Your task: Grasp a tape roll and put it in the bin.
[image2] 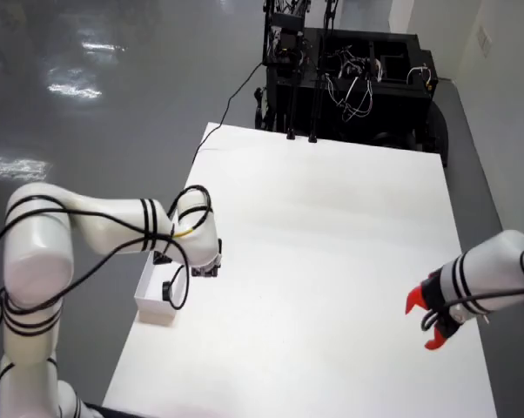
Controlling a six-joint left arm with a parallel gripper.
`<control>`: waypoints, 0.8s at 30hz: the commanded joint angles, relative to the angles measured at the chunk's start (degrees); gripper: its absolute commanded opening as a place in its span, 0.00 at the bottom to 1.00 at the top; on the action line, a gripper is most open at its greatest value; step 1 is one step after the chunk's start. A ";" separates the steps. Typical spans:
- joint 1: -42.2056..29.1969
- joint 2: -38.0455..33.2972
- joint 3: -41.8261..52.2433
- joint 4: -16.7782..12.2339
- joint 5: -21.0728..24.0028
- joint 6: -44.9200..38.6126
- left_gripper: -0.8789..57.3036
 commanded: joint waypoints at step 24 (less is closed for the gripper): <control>-20.07 -7.09 0.01 -5.35 -4.04 10.14 0.01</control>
